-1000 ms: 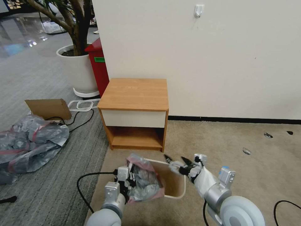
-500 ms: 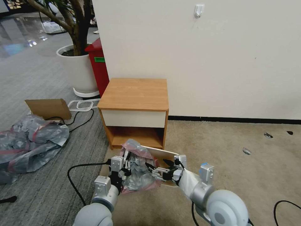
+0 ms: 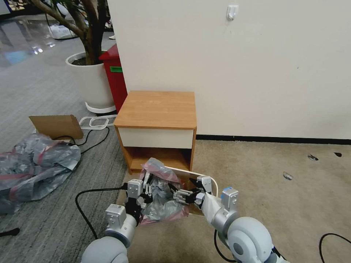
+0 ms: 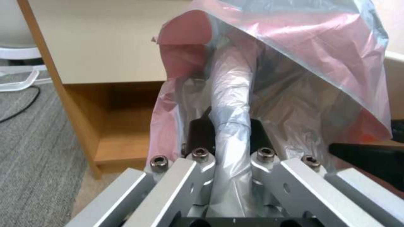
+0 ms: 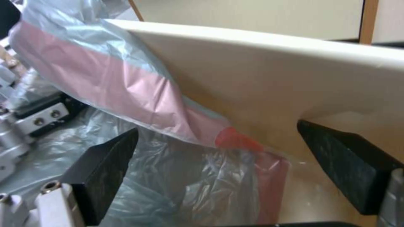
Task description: Pick up the garbage bag from the table and place it over the trash can.
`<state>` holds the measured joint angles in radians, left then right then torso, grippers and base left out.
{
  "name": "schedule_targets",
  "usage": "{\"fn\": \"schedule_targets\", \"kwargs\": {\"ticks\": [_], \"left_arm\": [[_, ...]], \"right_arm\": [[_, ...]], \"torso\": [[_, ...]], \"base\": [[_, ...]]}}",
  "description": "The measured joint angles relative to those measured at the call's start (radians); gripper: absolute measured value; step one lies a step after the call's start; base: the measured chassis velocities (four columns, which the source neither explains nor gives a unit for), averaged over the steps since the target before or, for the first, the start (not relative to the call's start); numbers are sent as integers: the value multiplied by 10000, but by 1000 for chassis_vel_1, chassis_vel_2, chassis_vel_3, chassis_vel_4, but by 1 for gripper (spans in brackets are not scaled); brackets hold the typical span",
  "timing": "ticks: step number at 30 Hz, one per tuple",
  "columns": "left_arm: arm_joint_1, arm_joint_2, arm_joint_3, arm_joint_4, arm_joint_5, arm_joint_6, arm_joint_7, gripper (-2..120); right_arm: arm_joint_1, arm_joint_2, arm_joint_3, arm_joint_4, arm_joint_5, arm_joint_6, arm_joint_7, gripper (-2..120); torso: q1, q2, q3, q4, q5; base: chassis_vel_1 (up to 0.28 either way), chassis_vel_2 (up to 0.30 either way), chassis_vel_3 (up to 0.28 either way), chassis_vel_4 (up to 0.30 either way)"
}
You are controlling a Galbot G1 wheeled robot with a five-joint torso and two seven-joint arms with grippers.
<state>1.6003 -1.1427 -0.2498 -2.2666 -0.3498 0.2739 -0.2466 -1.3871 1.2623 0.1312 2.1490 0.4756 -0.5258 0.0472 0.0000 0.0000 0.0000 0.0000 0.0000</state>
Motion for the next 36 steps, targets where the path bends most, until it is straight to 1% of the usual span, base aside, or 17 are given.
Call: {"fn": "schedule_targets", "kwargs": {"ticks": [1,5,6,10,11,12,14,16,17,19,20,22,25,26,27,28,36], "left_arm": [[0,0,0,0,0,0,0,5],[-8,51,-26,-20,-11,23,22,5],[-8,51,-26,-20,-11,23,22,5],[-35,91,-28,-20,-93,77,26,5],[-50,97,-28,-21,-161,137,26,5],[-50,97,-28,-21,-161,137,26,5],[-72,99,-36,-40,-298,244,4,5],[-87,101,-41,-43,-362,285,-12,5],[-87,101,-41,-43,-362,285,-12,5],[-90,98,-41,-43,-391,308,-23,5],[-90,83,-38,-43,-415,325,-34,5],[-87,73,-36,-42,-424,336,-38,5],[-80,40,-32,26,-468,416,-59,5],[-80,40,-32,26,-468,416,-59,5],[-79,32,-32,65,-478,447,-73,5],[-79,23,-28,105,-482,470,-91,5],[-87,-29,122,337,-486,518,-282,5]], "right_arm": [[0,0,0,0,0,0,0,96],[17,53,-83,-168,-571,202,-183,80],[17,53,-83,-168,-571,202,-183,80],[-3,99,-115,-250,-854,378,-306,65],[-7,100,-126,-266,-917,428,-352,58],[-7,100,-126,-266,-917,428,-352,58],[-24,103,-149,-288,-997,521,-412,50],[-33,128,-169,-327,-1076,614,-437,39],[-33,128,-169,-327,-1076,614,-437,39],[-34,151,-189,-366,-1168,689,-450,31],[-36,157,-201,-376,-1234,720,-482,24],[-39,157,-207,-375,-1253,727,-494,21],[-101,147,-188,-308,-1400,759,-660,6],[-101,147,-188,-308,-1400,759,-660,6],[-132,130,-166,-257,-1449,788,-719,1],[-162,112,-141,-202,-1472,807,-763,0],[-357,-230,129,450,-1445,829,-993,0]], "torso": [[0,0,0,0,0],[0,0,0,0,-1],[0,0,0,0,-1],[0,0,0,0,0],[0,0,0,0,0],[0,0,0,0,0],[0,0,0,0,0],[0,0,0,-1,0],[0,0,0,-1,0],[0,0,0,0,0],[0,0,0,0,0],[0,0,0,0,0],[0,0,0,0,0],[0,0,0,0,0],[0,0,0,0,0],[0,0,0,0,0],[0,0,0,-1,0]], "base": [[0,0,0,0],[0,0,0,0],[0,0,0,0],[0,0,0,0],[0,0,0,0],[0,0,0,0],[0,0,0,0],[0,0,0,0],[0,0,0,0],[0,0,0,0],[0,0,0,0],[0,0,0,0],[0,0,0,0],[0,0,0,0],[0,0,0,0],[0,0,0,0],[0,0,0,0]]}}
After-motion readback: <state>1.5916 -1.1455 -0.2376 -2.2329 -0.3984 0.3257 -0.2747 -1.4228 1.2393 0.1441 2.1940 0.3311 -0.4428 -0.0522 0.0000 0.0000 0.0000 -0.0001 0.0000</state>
